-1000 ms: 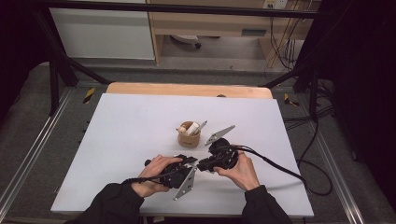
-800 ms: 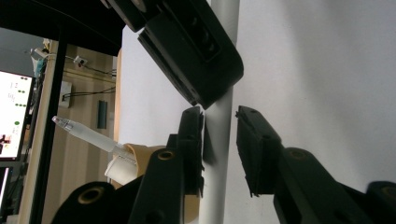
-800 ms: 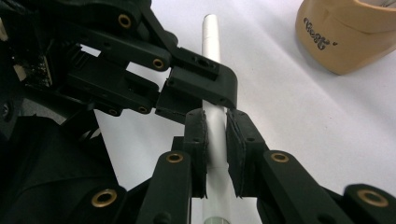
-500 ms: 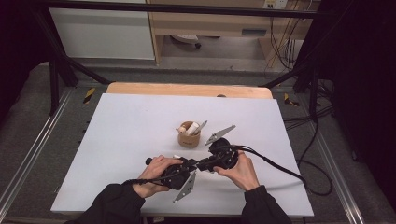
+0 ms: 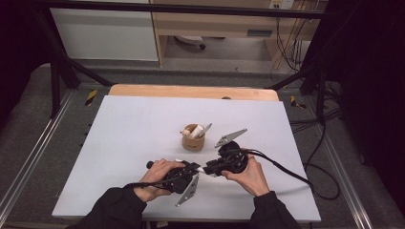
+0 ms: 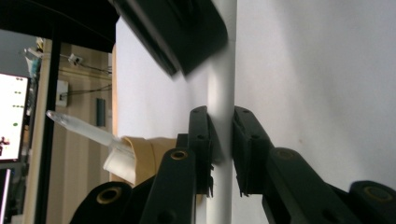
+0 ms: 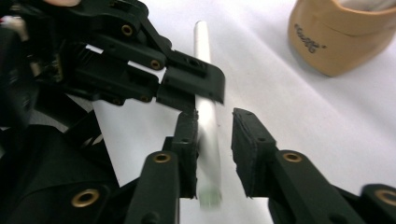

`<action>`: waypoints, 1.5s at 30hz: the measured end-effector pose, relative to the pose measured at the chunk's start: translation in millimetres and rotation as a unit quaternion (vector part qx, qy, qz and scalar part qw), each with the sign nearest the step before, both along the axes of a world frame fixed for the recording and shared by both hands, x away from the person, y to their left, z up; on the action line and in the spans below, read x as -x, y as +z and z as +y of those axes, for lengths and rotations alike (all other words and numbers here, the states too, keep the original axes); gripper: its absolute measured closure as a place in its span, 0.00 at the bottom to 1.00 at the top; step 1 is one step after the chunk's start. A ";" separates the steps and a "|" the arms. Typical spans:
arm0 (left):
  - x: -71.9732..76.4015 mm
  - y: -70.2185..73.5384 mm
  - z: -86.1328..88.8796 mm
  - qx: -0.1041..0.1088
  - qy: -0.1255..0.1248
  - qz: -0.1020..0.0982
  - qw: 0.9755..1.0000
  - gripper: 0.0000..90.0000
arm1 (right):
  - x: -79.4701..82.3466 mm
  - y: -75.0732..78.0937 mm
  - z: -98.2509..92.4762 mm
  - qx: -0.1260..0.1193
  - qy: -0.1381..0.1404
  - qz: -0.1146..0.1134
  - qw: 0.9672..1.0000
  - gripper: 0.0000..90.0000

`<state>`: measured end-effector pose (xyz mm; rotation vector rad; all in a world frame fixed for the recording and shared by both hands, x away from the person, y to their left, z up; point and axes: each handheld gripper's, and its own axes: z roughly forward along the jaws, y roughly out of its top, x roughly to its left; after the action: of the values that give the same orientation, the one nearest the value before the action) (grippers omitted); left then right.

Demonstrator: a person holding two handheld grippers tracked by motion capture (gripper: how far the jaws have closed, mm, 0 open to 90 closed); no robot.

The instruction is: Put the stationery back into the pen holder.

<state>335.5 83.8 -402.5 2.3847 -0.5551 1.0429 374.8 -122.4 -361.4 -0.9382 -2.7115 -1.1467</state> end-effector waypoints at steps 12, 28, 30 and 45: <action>-9.3 4.4 24.8 0.053 0.074 0.062 0.994 0.86 | 6.0 -9.5 -42.7 -0.031 -0.066 -0.065 0.995 0.30; -24.9 23.6 51.2 0.184 0.166 0.155 0.956 0.86 | 2.4 -54.5 -81.8 -0.009 -0.133 -0.081 0.988 0.03; -26.9 25.0 53.4 0.198 0.174 0.168 0.950 0.86 | 2.5 -58.7 -86.0 -0.009 -0.135 -0.084 0.987 0.02; -45.9 40.1 60.7 0.303 0.239 0.233 0.893 0.86 | 7.3 -76.6 -107.7 -0.021 -0.147 -0.093 0.985 0.01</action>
<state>381.3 144.4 -362.4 2.0991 0.4926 0.6347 367.5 -230.2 -438.0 -1.3218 -2.7413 -1.3991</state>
